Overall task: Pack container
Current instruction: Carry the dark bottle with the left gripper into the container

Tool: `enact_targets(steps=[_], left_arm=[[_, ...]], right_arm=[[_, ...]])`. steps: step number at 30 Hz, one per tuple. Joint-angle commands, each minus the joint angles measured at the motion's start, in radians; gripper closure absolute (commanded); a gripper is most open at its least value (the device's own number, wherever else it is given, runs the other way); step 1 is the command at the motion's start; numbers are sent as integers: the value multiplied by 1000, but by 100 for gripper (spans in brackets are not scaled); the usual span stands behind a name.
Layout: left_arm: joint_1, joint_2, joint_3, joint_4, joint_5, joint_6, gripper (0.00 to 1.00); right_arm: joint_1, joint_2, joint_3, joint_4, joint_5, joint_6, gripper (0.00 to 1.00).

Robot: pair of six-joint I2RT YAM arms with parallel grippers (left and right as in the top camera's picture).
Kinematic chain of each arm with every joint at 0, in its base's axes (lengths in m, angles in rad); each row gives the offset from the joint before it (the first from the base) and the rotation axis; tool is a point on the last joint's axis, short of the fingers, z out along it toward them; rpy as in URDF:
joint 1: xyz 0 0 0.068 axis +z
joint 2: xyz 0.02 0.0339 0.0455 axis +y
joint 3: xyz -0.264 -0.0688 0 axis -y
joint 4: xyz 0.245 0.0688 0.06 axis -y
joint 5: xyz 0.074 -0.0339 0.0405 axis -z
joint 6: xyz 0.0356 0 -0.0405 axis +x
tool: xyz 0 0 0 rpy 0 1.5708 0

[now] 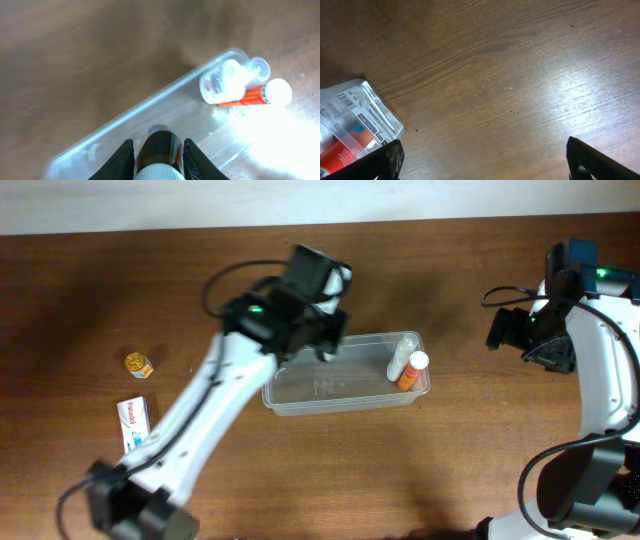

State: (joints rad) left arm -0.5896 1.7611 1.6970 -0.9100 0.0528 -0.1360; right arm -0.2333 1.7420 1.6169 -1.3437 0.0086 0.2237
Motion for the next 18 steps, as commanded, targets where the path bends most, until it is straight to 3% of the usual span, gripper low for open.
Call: enact_targets(steps=[1,7,18], left_arm=[[-55,87,-2,55,0,-73,99],[-114,216,-2,183,-1,-72,100],[-117,317,-2,263,0,-72,99]], right_arm=[[-3,2,-9,-4,-5,-9,4],[-3,2,-9,-7,-5,-9,4],[-3,2,-9,-7,-5,-9,4]])
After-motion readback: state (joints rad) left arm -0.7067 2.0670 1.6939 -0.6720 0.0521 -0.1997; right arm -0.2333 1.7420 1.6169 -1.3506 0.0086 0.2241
